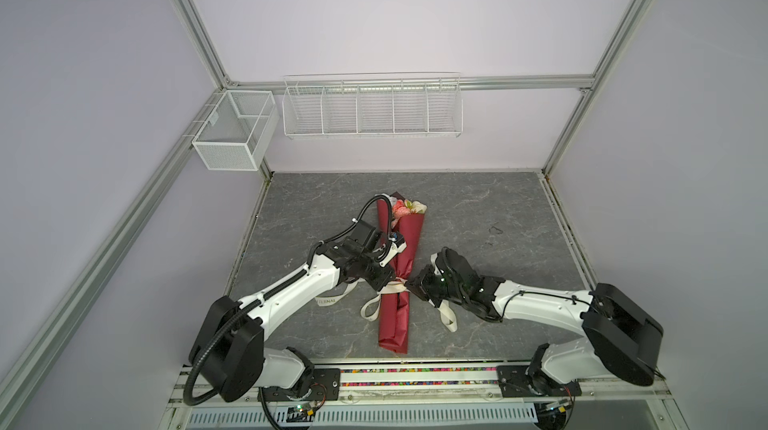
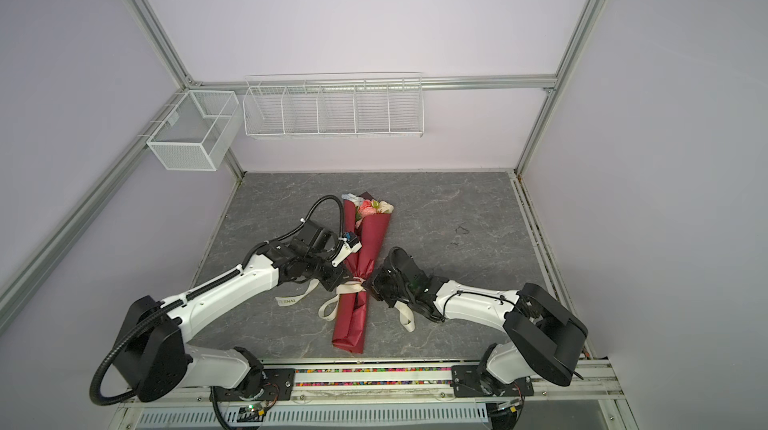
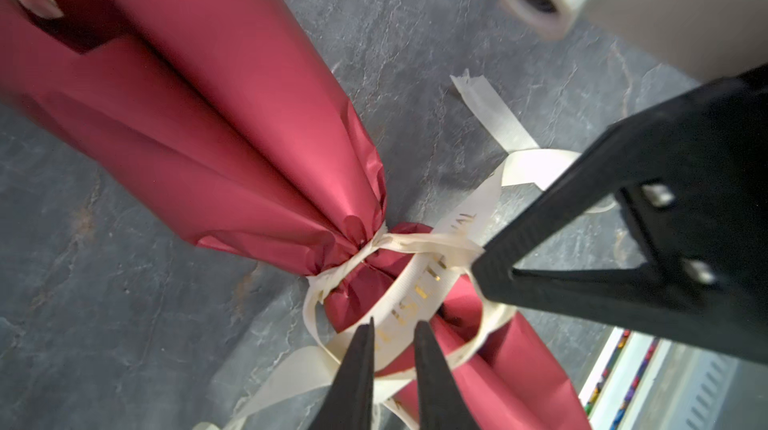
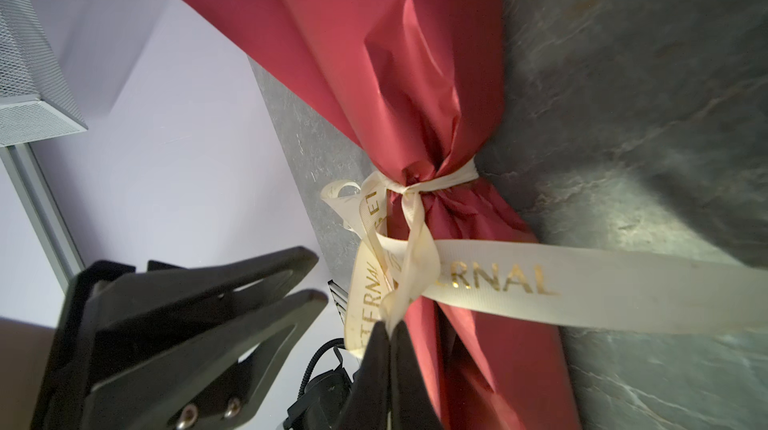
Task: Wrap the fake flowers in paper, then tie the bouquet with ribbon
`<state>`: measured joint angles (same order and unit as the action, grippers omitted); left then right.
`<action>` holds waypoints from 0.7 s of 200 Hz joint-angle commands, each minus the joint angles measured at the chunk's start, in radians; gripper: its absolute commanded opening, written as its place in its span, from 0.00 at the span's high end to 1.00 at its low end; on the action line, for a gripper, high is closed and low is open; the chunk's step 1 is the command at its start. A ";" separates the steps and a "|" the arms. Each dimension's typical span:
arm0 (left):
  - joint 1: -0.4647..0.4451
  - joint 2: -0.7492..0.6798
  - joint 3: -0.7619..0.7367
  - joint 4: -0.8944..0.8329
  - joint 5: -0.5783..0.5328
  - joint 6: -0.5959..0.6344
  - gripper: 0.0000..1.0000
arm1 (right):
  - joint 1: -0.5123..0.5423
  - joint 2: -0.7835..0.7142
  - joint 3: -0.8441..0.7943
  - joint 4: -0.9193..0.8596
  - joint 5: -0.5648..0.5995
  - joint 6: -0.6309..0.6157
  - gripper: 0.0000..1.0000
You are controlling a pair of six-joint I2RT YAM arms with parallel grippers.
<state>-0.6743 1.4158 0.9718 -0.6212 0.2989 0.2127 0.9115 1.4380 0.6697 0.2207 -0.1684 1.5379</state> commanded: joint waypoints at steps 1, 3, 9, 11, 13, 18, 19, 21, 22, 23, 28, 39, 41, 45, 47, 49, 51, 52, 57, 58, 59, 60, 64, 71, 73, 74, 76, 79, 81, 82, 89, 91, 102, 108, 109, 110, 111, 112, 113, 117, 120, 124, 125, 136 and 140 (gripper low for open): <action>0.002 0.043 0.052 -0.081 -0.010 0.170 0.79 | -0.003 -0.005 0.023 -0.036 -0.020 -0.051 0.94; 0.002 0.046 0.055 -0.080 -0.004 0.178 0.79 | -0.003 -0.003 0.025 -0.035 -0.023 -0.056 0.94; 0.002 0.054 0.060 -0.087 0.018 0.203 0.78 | -0.005 0.005 0.034 -0.037 -0.034 -0.067 0.94; 0.002 0.056 0.061 -0.092 0.024 0.212 0.78 | -0.007 0.007 0.037 -0.038 -0.036 -0.068 0.94; 0.002 0.057 0.063 -0.094 0.028 0.221 0.78 | -0.007 0.010 0.039 -0.041 -0.038 -0.071 0.94; 0.000 0.061 0.068 -0.105 0.033 0.242 0.77 | -0.006 0.014 0.043 -0.044 -0.043 -0.075 0.94; 0.000 0.061 0.068 -0.107 0.033 0.246 0.76 | -0.007 0.016 0.043 -0.044 -0.043 -0.076 0.94; 0.000 0.062 0.068 -0.110 0.031 0.252 0.76 | -0.007 0.018 0.044 -0.042 -0.044 -0.076 0.94; 0.000 0.062 0.069 -0.112 0.030 0.254 0.76 | -0.007 0.018 0.044 -0.042 -0.045 -0.076 0.94; 0.001 0.062 0.070 -0.114 0.028 0.259 0.76 | -0.007 0.018 0.044 -0.041 -0.045 -0.076 0.94; 0.000 0.065 0.068 -0.117 0.021 0.277 0.75 | -0.007 0.021 0.045 -0.035 -0.046 -0.078 0.94; -0.002 0.063 0.057 -0.110 0.023 0.321 0.73 | -0.007 0.024 0.045 -0.031 -0.048 -0.079 0.94; -0.003 0.062 0.055 -0.105 0.024 0.328 0.73 | -0.007 0.025 0.045 -0.031 -0.049 -0.077 0.94; -0.004 0.057 0.050 -0.095 0.028 0.340 0.72 | -0.008 0.028 0.045 -0.032 -0.049 -0.076 0.94; -0.004 0.058 0.046 -0.091 0.031 0.349 0.72 | -0.008 0.028 0.046 -0.032 -0.049 -0.076 0.94; -0.004 0.056 0.043 -0.088 0.036 0.358 0.72 | -0.008 0.028 0.045 -0.032 -0.049 -0.075 0.94; -0.005 0.054 0.041 -0.084 0.039 0.364 0.71 | -0.007 0.028 0.045 -0.030 -0.049 -0.075 0.94; -0.005 0.054 0.039 -0.084 0.040 0.369 0.71 | -0.007 0.027 0.044 -0.030 -0.049 -0.076 0.94; -0.007 0.050 0.034 -0.075 0.048 0.384 0.71 | -0.008 0.029 0.048 -0.030 -0.049 -0.077 0.94; -0.007 0.050 0.033 -0.074 0.049 0.386 0.71 | -0.008 0.030 0.048 -0.031 -0.049 -0.077 0.94; -0.007 0.049 0.033 -0.073 0.051 0.388 0.71 | -0.008 0.029 0.048 -0.031 -0.049 -0.076 0.94; -0.008 0.048 0.032 -0.072 0.052 0.391 0.71 | -0.009 0.030 0.048 -0.031 -0.049 -0.076 0.94; -0.008 0.048 0.029 -0.066 0.055 0.398 0.71 | -0.008 0.029 0.048 -0.033 -0.050 -0.076 0.94; -0.008 0.048 0.028 -0.064 0.065 0.405 0.69 | -0.008 0.030 0.047 -0.033 -0.051 -0.076 0.94; -0.008 0.048 0.028 -0.064 0.069 0.406 0.69 | -0.008 0.030 0.048 -0.032 -0.050 -0.075 0.94; -0.008 0.049 0.028 -0.064 0.072 0.408 0.69 | -0.007 0.030 0.048 -0.032 -0.051 -0.075 0.94; -0.008 0.049 0.029 -0.063 0.075 0.409 0.69 | -0.008 0.029 0.048 -0.032 -0.051 -0.075 0.94; -0.009 0.049 0.028 -0.063 0.082 0.411 0.69 | -0.008 0.028 0.048 -0.033 -0.050 -0.076 0.94; -0.008 0.049 0.027 -0.062 0.088 0.413 0.69 | -0.008 0.028 0.048 -0.033 -0.051 -0.076 0.94; -0.008 0.050 0.027 -0.061 0.090 0.413 0.69 | -0.009 0.028 0.048 -0.033 -0.051 -0.076 0.94; -0.008 0.053 0.025 -0.058 0.111 0.418 0.67 | -0.010 0.026 0.049 -0.034 -0.051 -0.076 0.94; -0.008 0.054 0.024 -0.058 0.118 0.421 0.65 | -0.010 0.026 0.048 -0.035 -0.052 -0.076 0.94; -0.008 0.064 0.019 -0.053 0.128 0.424 0.62 | -0.010 0.026 0.047 -0.035 -0.054 -0.078 0.94; -0.008 0.073 0.021 -0.053 0.126 0.423 0.62 | -0.010 0.024 0.047 -0.035 -0.056 -0.079 0.94; -0.008 0.073 0.021 -0.052 0.124 0.422 0.62 | -0.010 0.024 0.045 -0.035 -0.056 -0.078 0.94; -0.008 0.074 0.022 -0.052 0.124 0.422 0.62 | -0.010 0.024 0.045 -0.036 -0.056 -0.079 0.94; -0.008 0.076 0.022 -0.052 0.123 0.421 0.62 | -0.010 0.024 0.045 -0.036 -0.056 -0.079 0.94; -0.008 0.079 0.022 -0.052 0.124 0.421 0.62 | -0.010 0.025 0.045 -0.036 -0.056 -0.079 0.94; -0.008 0.081 0.022 -0.052 0.122 0.421 0.62 | -0.010 0.024 0.045 -0.036 -0.056 -0.078 0.94; -0.008 0.086 0.022 -0.049 0.116 0.420 0.62 | -0.011 0.023 0.043 -0.037 -0.056 -0.078 0.94; -0.008 0.090 0.024 -0.048 0.114 0.418 0.62 | -0.011 0.023 0.042 -0.037 -0.056 -0.078 0.94; -0.008 0.094 0.024 -0.046 0.111 0.415 0.62 | -0.010 0.021 0.040 -0.037 -0.056 -0.078 0.94; -0.008 0.096 0.024 -0.047 0.111 0.416 0.62 | -0.011 0.021 0.041 -0.037 -0.056 -0.079 0.94; -0.008 0.106 0.027 -0.045 0.111 0.417 0.62 | -0.012 0.015 0.038 -0.039 -0.057 -0.078 0.94; -0.008 0.109 0.028 -0.043 0.114 0.416 0.62 | -0.014 0.013 0.036 -0.040 -0.057 -0.078 0.94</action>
<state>-0.6792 1.4940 1.0031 -0.6739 0.3862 0.5888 0.9081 1.4582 0.6998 0.1947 -0.2111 1.4647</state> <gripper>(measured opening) 0.381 0.063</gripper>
